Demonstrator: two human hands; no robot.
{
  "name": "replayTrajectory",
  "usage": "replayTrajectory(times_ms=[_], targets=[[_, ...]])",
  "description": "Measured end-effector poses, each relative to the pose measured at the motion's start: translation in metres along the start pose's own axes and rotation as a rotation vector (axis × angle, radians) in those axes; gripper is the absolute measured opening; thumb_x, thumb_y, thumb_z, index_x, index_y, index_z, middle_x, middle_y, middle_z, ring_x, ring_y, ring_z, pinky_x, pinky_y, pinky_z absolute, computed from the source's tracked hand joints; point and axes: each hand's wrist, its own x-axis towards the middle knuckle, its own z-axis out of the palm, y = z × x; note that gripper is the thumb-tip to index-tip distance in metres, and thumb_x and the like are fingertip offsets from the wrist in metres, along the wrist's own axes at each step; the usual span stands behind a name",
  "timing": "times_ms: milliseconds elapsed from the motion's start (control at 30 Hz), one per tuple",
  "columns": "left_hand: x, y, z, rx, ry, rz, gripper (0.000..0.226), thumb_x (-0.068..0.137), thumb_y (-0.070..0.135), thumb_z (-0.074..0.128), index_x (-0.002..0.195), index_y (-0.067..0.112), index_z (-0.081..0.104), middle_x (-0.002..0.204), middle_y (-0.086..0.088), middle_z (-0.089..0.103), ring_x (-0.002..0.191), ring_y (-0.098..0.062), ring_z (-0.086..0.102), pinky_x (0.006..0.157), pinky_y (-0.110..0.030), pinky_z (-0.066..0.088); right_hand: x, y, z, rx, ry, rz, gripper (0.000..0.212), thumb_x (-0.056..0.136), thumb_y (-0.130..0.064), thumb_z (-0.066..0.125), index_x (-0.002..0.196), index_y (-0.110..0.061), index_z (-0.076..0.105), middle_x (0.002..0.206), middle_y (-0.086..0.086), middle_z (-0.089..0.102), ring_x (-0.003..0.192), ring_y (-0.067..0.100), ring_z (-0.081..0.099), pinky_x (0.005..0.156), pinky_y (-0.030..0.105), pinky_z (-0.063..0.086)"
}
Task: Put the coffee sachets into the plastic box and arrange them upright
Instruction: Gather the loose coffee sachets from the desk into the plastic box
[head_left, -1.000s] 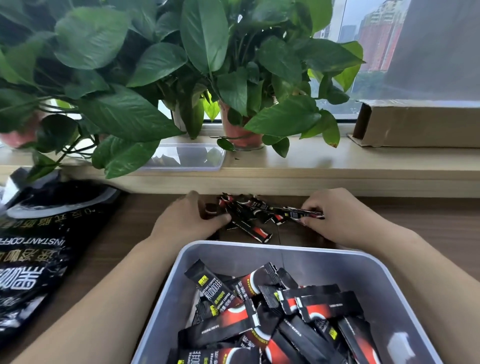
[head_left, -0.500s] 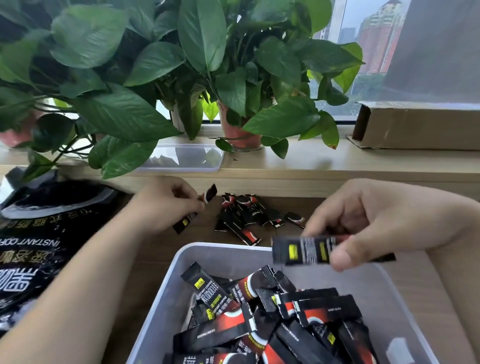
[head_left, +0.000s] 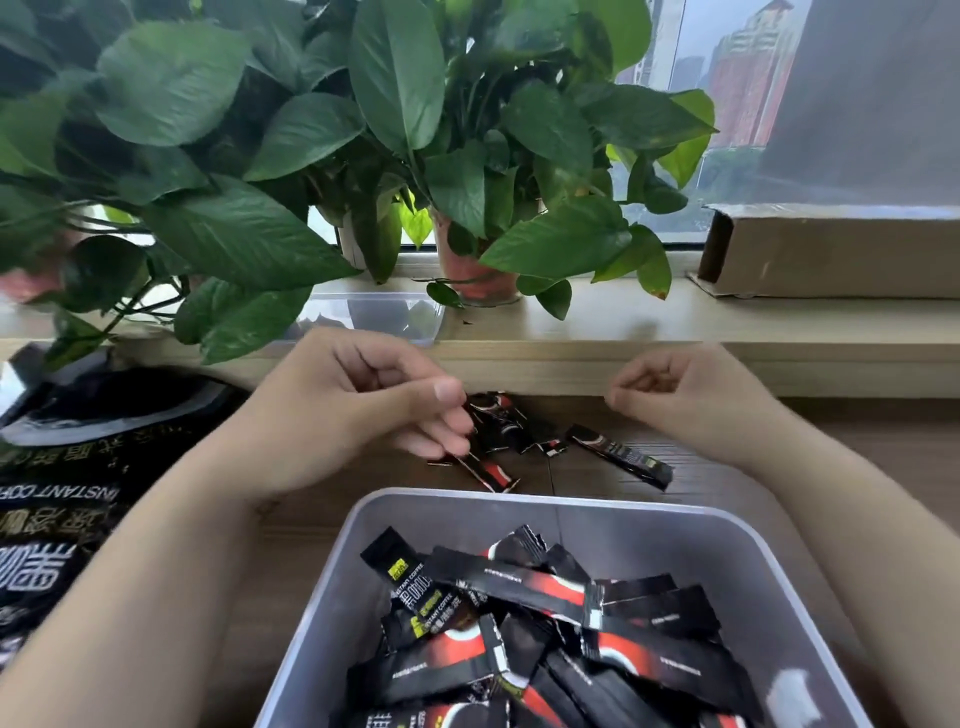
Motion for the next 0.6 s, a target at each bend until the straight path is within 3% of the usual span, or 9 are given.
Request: replayTrajectory(times_ms=[67,133,233,333,433,500,600], targets=[[0.017,-0.015,-0.005,0.144,0.090,0.010,0.005,0.082,0.010,0.073,0.083,0.006,0.075,0.081,-0.012,0.077,0.069,-0.015,0.072,0.066,-0.022,0.059,0.002,0.013,0.011,-0.280,-0.049,-0.007,0.024,0.074,-0.040,0.081,0.092,-0.026,0.076,0.082,-0.010,0.070,0.071,0.004,0.060,0.069,0.021,0.044],[0.038,-0.036,-0.010,0.505,0.073,-0.050,0.011,0.082,0.022,0.079,0.092,0.025,0.076,0.088,0.000,0.077,0.077,-0.004,0.069,0.079,-0.018,0.054,0.002,0.021,0.019,-0.456,-0.128,-0.001,0.045,0.068,-0.057,0.080,0.105,-0.031,0.073,0.094,-0.009,0.065,0.083,0.007,0.058,0.072,0.023,0.042],[0.064,-0.060,-0.008,0.825,-0.136,-0.154,0.037,0.079,0.038,0.080,0.112,0.043,0.066,0.115,0.014,0.066,0.100,-0.003,0.062,0.090,-0.017,0.046,0.002,0.024,0.024,-0.445,-0.121,-0.037,0.033,0.070,-0.057,0.079,0.093,-0.034,0.072,0.090,-0.012,0.062,0.082,0.006,0.056,0.070,0.022,0.041],[0.079,-0.073,-0.006,0.914,-0.339,-0.142,0.067,0.079,0.039,0.080,0.140,0.036,0.052,0.136,0.016,0.050,0.110,0.002,0.048,0.087,-0.003,0.033,0.002,0.022,0.027,-0.413,-0.121,-0.087,0.018,0.078,-0.045,0.078,0.084,-0.030,0.071,0.078,-0.015,0.062,0.070,-0.002,0.054,0.058,0.010,0.035],[0.086,-0.083,-0.010,0.949,-0.424,-0.091,0.061,0.080,0.041,0.079,0.137,0.036,0.056,0.131,0.011,0.052,0.094,0.010,0.047,0.078,0.002,0.031,0.003,0.023,0.030,-0.404,-0.126,-0.109,0.012,0.083,-0.040,0.074,0.084,-0.027,0.072,0.075,-0.014,0.065,0.069,-0.004,0.057,0.058,0.010,0.040],[0.088,-0.088,-0.014,0.909,-0.376,-0.075,0.049,0.080,0.036,0.080,0.125,0.035,0.063,0.121,0.010,0.055,0.086,0.010,0.049,0.073,0.000,0.034,0.005,0.023,0.031,-0.416,-0.074,-0.108,0.012,0.087,-0.034,0.069,0.083,-0.025,0.075,0.076,-0.011,0.069,0.074,0.004,0.062,0.066,0.019,0.048],[0.087,-0.098,-0.021,0.815,-0.273,-0.023,0.029,0.076,0.031,0.085,0.102,0.036,0.074,0.097,0.012,0.063,0.078,0.002,0.053,0.068,-0.009,0.038,0.012,0.023,0.040,-0.328,0.189,-0.139,0.020,0.090,-0.028,0.064,0.075,-0.019,0.074,0.069,-0.005,0.068,0.071,0.017,0.061,0.064,0.031,0.044]])
